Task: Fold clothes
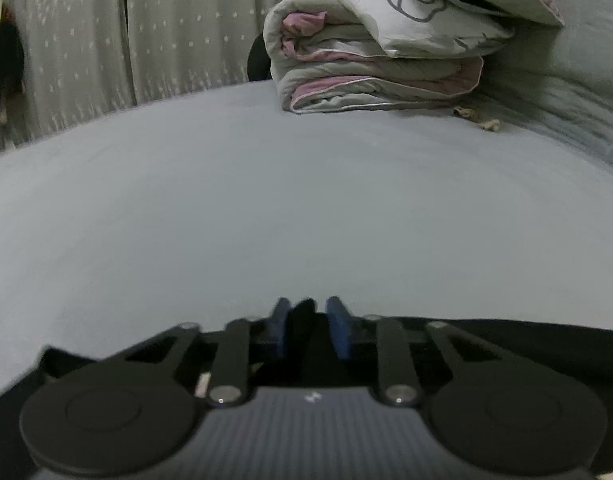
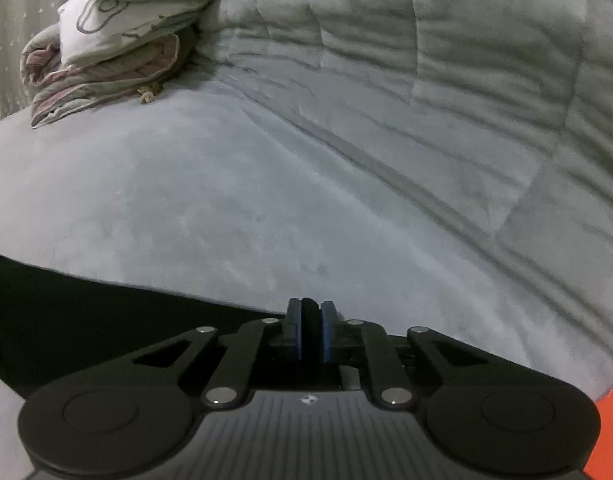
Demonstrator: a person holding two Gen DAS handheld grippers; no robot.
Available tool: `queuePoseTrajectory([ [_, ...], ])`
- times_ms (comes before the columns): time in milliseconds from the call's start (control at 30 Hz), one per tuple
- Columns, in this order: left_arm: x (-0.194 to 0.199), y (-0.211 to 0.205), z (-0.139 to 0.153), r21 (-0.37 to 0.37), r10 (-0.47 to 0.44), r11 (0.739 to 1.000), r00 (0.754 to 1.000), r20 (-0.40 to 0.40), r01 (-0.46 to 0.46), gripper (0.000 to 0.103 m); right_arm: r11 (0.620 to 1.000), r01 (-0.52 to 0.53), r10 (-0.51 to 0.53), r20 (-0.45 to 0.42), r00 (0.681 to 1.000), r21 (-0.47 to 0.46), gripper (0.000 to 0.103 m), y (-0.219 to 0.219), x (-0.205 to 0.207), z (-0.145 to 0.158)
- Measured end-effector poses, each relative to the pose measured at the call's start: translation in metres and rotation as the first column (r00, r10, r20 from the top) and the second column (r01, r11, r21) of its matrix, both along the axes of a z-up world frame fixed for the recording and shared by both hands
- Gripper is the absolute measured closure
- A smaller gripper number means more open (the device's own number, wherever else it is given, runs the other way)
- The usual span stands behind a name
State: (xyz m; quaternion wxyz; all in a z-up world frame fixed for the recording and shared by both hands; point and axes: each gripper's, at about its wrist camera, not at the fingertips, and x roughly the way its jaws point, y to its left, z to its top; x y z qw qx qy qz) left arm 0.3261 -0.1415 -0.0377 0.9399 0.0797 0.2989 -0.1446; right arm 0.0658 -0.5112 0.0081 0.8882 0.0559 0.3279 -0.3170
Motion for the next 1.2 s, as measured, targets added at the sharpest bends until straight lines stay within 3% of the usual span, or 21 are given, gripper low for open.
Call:
queuePoseTrajectory([
  [100,-0.008,0.000,0.010,-0.035,0.016,0.999,0.996,0.084,-0.013,0.087,0.996,0.044,-0.038,0.074,0.997,-0.077,0.093,-0.009,0.003,0.023],
  [233,-0.002,0.003,0.014,-0.154,0.057,0.987,0.993,0.101,-0.041,0.087,0.976,0.094,-0.075,0.102,0.992,-0.197,0.094,-0.026,0.026,0.041],
  [367,0.012,-0.012,-0.006,-0.103,0.053,0.994,0.998,0.043,-0.048,0.086,0.977,0.092,-0.086,0.040,0.995,-0.194,0.094,-0.042,0.058,0.023],
  [500,0.015,-0.011,-0.012,-0.085,0.058,0.995,0.998,0.003,-0.057,0.083,0.979,0.092,-0.104,-0.057,0.993,-0.183,0.094,-0.058,0.083,-0.021],
  [600,0.013,-0.012,-0.013,-0.065,0.055,0.996,0.998,0.000,-0.055,0.078,0.970,0.096,-0.113,-0.067,0.991,-0.222,0.093,-0.054,0.084,-0.033],
  [667,0.006,-0.012,-0.009,-0.059,0.044,0.997,0.999,0.011,-0.044,0.063,0.964,0.100,-0.120,-0.065,0.991,-0.245,0.088,-0.049,0.083,-0.030],
  [733,-0.004,-0.007,-0.001,-0.079,0.032,0.996,0.999,0.025,-0.030,0.054,0.969,0.122,-0.132,-0.033,0.991,-0.217,0.076,-0.045,0.076,-0.018],
  [867,-0.040,0.017,0.014,-0.126,0.001,0.992,0.998,0.062,0.007,0.040,0.986,0.100,-0.092,0.061,0.994,-0.132,0.062,-0.023,0.063,0.005],
  [1033,-0.081,0.049,0.022,-0.102,-0.066,0.992,0.995,0.078,0.074,0.032,0.995,-0.101,0.101,0.104,0.989,-0.004,0.059,0.031,0.074,0.013],
  [1200,-0.111,0.087,0.020,-0.081,-0.102,0.991,0.993,0.055,0.107,0.027,0.933,-0.333,0.316,0.133,0.939,0.136,0.059,0.095,0.099,0.004],
])
